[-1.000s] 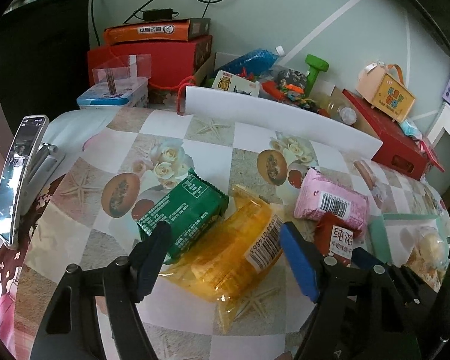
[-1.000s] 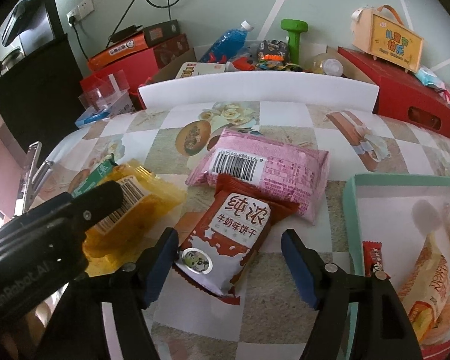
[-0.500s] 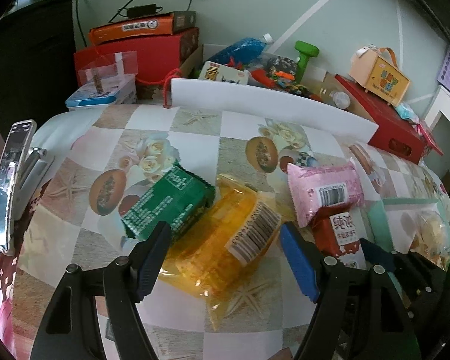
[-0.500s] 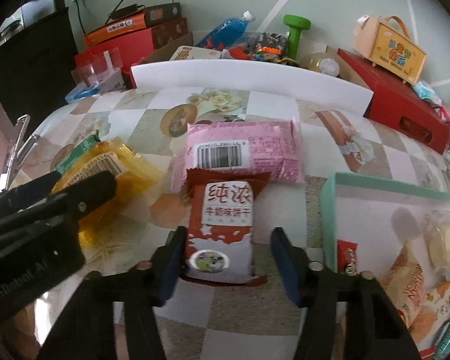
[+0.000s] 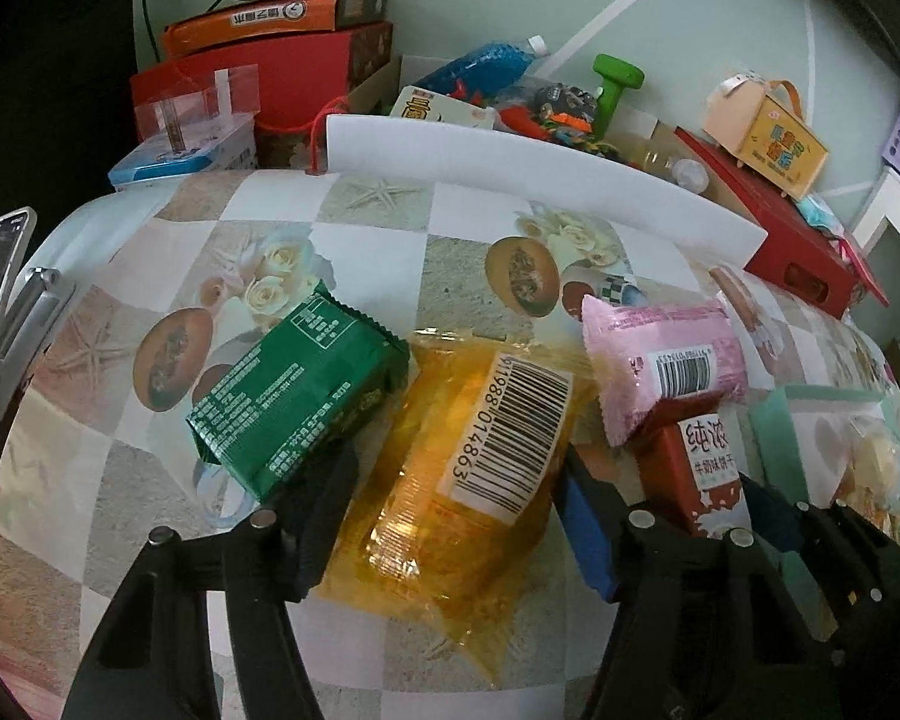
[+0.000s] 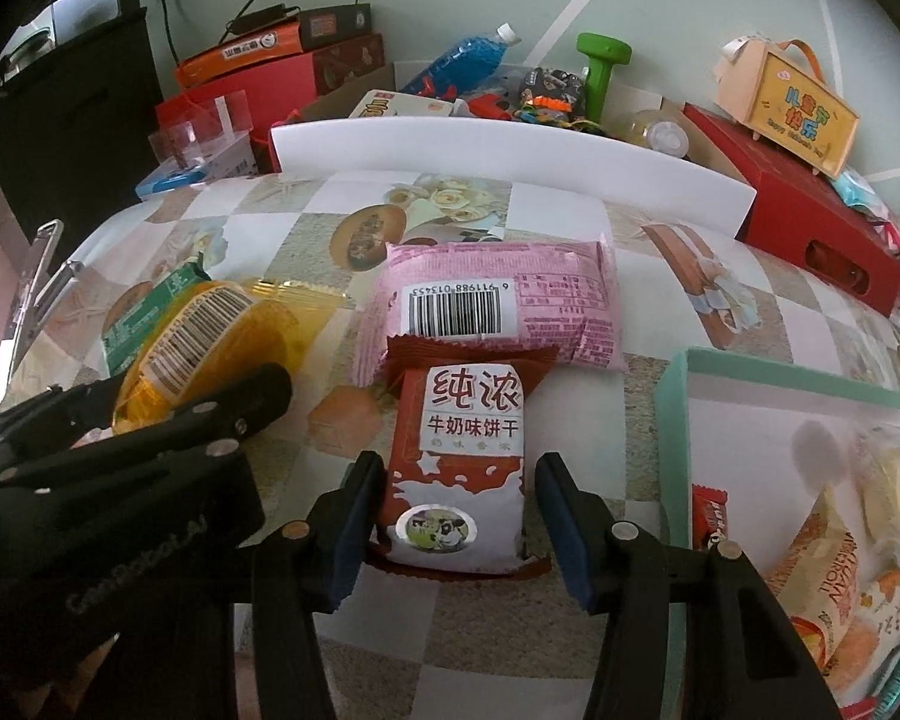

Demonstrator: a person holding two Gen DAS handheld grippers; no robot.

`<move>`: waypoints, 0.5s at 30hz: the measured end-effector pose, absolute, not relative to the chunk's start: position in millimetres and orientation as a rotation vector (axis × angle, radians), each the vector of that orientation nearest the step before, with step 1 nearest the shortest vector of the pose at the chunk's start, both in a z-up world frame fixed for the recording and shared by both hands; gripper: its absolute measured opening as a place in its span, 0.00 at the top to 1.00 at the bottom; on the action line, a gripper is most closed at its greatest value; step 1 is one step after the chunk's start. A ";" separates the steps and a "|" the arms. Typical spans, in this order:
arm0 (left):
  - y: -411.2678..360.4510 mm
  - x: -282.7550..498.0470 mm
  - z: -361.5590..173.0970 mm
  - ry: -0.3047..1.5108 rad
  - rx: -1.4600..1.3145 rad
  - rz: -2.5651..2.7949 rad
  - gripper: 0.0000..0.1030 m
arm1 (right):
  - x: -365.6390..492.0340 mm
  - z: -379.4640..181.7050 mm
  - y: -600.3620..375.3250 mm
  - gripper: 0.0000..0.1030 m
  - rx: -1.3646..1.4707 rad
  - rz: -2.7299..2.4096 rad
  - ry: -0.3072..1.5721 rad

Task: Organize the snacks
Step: 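Grasp the yellow bagged bread with the left gripper while the right gripper grasps the red-white milk biscuit packet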

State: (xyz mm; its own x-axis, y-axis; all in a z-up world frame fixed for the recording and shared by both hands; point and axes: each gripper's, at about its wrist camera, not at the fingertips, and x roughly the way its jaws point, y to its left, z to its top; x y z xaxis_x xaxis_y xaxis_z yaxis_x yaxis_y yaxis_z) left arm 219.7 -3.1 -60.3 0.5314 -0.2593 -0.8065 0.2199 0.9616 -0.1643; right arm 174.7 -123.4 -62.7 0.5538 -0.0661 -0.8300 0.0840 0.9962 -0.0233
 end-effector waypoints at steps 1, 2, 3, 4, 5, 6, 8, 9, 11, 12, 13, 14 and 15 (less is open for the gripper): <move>-3.9 220.0 -60.8 0.967 -0.043 -0.284 0.35 | 174.8 -62.9 -123.2 0.45 0.020 -0.088 0.979; -5.0 220.5 -61.4 0.965 -0.041 -0.282 0.35 | 174.8 -63.1 -122.8 0.45 0.019 -0.089 0.978; -6.6 220.9 -61.9 0.962 -0.035 -0.278 0.35 | 175.0 -63.2 -122.5 0.45 0.017 -0.089 0.978; -7.9 221.1 -61.9 0.961 -0.030 -0.275 0.35 | 175.0 -63.2 -122.3 0.45 0.017 -0.089 0.977; -8.2 222.0 -61.8 0.960 -0.029 -0.274 0.35 | 175.1 -63.2 -122.2 0.45 0.015 -0.089 0.976; -7.7 222.0 -61.4 0.960 -0.033 -0.273 0.35 | 175.1 -62.9 -122.3 0.45 0.017 -0.088 0.976; -5.0 222.3 -60.3 0.960 -0.048 -0.273 0.38 | 175.0 -62.6 -121.9 0.46 0.023 -0.087 0.977; -2.9 222.1 -59.7 0.960 -0.058 -0.270 0.41 | 175.0 -62.0 -122.0 0.51 0.027 -0.084 0.976; -0.3 222.3 -58.8 0.960 -0.069 -0.258 0.43 | 175.3 -61.3 -122.8 0.55 0.034 -0.085 0.974; 0.5 222.3 -58.4 0.960 -0.071 -0.252 0.44 | 175.3 -61.2 -123.2 0.57 0.039 -0.084 0.973; 2.1 222.2 -57.7 0.960 -0.075 -0.245 0.46 | 175.2 -60.9 -123.9 0.57 0.043 -0.085 0.972; 3.3 222.1 -57.1 0.958 -0.078 -0.240 0.47 | 174.9 -60.6 -124.6 0.57 0.046 -0.084 0.971; 4.1 222.0 -56.4 0.956 -0.080 -0.237 0.49 | 174.6 -60.2 -125.1 0.58 0.050 -0.084 0.970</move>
State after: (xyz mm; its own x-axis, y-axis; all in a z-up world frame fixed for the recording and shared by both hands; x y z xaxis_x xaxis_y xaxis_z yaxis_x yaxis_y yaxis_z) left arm 222.0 4.0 -56.4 0.5528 -0.2359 -0.7993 0.1654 0.9711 -0.1722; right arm 174.6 -125.1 -60.2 0.5620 -0.0489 -0.8257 0.0939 0.9956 0.0050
